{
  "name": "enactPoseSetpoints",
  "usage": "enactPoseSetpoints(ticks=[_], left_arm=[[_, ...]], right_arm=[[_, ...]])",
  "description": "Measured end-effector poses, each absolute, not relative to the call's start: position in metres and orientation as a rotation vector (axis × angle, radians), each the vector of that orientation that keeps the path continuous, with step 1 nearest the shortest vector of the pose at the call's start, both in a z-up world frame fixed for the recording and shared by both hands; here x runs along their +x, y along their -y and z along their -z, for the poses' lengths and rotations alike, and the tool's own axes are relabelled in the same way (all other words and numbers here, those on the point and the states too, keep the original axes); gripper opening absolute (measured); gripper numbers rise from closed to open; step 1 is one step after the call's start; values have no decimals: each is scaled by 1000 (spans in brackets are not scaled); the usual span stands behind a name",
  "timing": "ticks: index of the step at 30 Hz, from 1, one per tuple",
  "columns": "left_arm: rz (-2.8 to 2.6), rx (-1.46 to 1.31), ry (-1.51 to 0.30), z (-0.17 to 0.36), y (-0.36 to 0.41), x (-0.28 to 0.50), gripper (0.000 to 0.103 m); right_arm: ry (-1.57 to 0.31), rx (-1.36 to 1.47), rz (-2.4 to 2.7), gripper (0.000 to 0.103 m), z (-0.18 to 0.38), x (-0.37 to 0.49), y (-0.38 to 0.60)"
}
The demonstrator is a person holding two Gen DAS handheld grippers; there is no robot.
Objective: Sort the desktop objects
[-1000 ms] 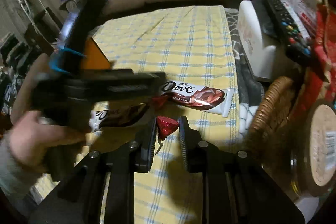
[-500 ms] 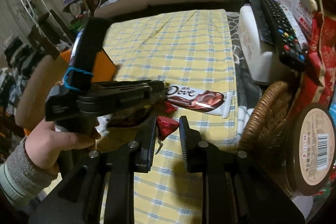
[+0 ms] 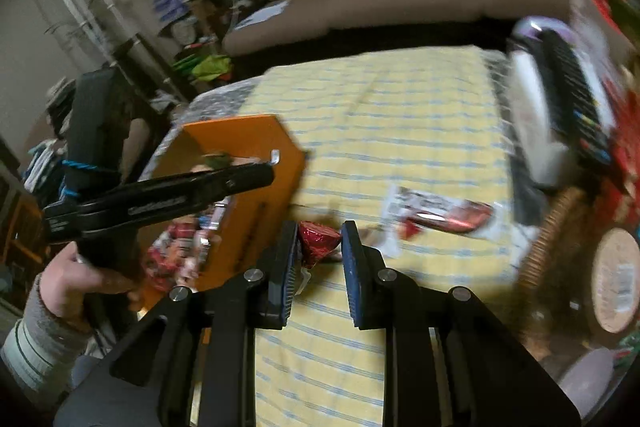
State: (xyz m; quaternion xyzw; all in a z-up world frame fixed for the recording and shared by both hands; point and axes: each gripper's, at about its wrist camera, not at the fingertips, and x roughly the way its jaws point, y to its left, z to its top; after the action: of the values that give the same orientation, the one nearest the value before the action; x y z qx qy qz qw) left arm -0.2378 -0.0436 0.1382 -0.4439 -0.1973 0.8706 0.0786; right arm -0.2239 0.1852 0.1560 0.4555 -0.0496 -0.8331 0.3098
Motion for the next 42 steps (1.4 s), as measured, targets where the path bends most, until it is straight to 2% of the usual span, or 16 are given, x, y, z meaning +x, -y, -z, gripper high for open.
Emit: enactPoseSetpoints(ticks=[7,14,16,18,20,29,33,36,42], left_arm=[[-2689,-1502,702,-106,157,-191,21],[-2625,-1574,765,-65,170,-195,20],[-2612,-1589,768,-58,170,-195,25],[-2599,-1575,805,-55,170,-195,47],[-2601,-1555,827,-56,171,-191,50],[-2650,-1453,748,-93,157,-189,50],[-2641,-1377,656,-117,123,-194,55],[-2616,-1330,604,-130,88,-204,59],[-2557,-1311,615,-132,29,-232,59]], right_arm=[[58,1224,2038,20,-138,-224,-63],[-53,1358,2016,20,-95,-246,-6],[-78,1380,2010,21,-88,-250,3],[-92,1397,2014,22,-82,-250,7],[-86,1403,2009,25,-78,-249,8],[-62,1281,2133,37,-128,-240,-52],[-77,1270,2237,41,-144,-244,-107],[-65,1307,2306,41,-144,-250,-150],[-41,1408,2375,41,-115,-258,-207]])
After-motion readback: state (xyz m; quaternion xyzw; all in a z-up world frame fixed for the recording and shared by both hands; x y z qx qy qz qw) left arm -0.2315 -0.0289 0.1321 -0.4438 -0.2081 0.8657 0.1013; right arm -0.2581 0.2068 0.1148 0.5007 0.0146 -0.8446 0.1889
